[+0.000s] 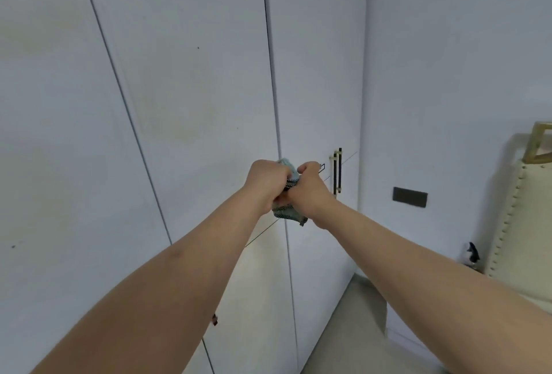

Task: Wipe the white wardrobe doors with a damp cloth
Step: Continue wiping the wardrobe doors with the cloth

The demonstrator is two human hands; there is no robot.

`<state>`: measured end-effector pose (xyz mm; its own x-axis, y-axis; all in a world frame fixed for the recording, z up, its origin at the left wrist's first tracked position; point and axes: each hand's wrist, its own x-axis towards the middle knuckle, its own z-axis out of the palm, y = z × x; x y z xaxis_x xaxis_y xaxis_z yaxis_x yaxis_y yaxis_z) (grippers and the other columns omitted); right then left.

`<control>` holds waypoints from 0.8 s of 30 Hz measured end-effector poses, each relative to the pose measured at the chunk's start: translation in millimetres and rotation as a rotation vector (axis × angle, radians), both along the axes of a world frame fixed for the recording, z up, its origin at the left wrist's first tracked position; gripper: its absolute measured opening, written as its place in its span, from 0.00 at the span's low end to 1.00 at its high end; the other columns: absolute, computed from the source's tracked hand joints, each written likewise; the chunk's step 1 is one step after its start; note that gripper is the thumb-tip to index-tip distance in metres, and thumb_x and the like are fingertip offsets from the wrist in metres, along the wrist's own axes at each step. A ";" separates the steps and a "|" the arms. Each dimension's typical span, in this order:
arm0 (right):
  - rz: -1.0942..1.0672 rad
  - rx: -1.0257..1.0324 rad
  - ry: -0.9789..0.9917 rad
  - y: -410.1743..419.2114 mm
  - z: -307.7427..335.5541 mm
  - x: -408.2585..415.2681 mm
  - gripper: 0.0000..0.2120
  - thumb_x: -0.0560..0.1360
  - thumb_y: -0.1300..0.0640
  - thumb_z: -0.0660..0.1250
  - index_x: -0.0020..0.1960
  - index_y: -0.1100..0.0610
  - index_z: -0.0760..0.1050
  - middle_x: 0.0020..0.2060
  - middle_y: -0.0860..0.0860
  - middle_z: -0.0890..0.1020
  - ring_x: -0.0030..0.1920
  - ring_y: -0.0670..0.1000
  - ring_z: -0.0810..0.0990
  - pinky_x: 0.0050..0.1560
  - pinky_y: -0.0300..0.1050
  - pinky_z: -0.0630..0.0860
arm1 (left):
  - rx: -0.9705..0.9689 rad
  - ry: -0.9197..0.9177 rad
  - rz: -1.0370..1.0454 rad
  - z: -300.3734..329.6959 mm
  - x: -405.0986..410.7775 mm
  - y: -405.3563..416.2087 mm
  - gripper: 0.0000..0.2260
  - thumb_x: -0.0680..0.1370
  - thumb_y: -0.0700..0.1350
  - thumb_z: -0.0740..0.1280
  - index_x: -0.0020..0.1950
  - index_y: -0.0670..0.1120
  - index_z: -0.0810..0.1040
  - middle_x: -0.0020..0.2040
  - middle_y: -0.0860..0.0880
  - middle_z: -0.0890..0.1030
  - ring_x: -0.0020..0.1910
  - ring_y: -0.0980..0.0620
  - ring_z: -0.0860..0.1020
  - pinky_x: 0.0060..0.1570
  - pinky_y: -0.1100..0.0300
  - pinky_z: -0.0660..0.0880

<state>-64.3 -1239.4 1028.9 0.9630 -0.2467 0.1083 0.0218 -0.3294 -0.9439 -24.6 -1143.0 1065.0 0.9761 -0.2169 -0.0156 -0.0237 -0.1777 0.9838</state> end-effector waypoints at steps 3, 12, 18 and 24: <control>0.031 -0.037 -0.119 -3.4 22.1 30.6 0.19 0.66 0.58 0.75 0.55 0.54 0.73 0.47 0.53 0.85 0.48 0.55 0.85 0.51 0.59 0.83 | 0.041 -0.105 -0.014 26.2 18.2 6.2 0.04 0.71 0.36 0.68 0.40 0.44 0.79 0.36 0.45 0.76 0.35 0.47 0.74 0.37 0.57 0.73; 0.059 0.191 -0.296 -1.3 125.6 104.7 0.07 0.77 0.63 0.62 0.48 0.63 0.79 0.41 0.58 0.85 0.42 0.58 0.85 0.40 0.52 0.84 | -0.024 -0.363 0.025 134.6 73.0 21.1 0.12 0.75 0.54 0.70 0.44 0.45 0.77 0.35 0.47 0.75 0.33 0.48 0.72 0.35 0.57 0.72; 0.046 0.609 -0.408 3.2 188.9 137.4 0.08 0.80 0.56 0.62 0.52 0.59 0.78 0.44 0.58 0.83 0.39 0.57 0.81 0.38 0.47 0.78 | 0.253 -0.755 0.201 202.8 81.6 28.8 0.08 0.72 0.49 0.67 0.38 0.45 0.76 0.35 0.46 0.76 0.33 0.45 0.76 0.37 0.55 0.72; 0.030 0.607 -0.525 12.6 259.6 181.0 0.14 0.80 0.42 0.60 0.42 0.50 0.70 0.30 0.48 0.69 0.27 0.51 0.66 0.33 0.43 0.64 | 0.542 -1.009 0.593 284.4 63.2 55.0 0.11 0.72 0.44 0.62 0.38 0.37 0.76 0.37 0.39 0.82 0.31 0.45 0.74 0.33 0.55 0.73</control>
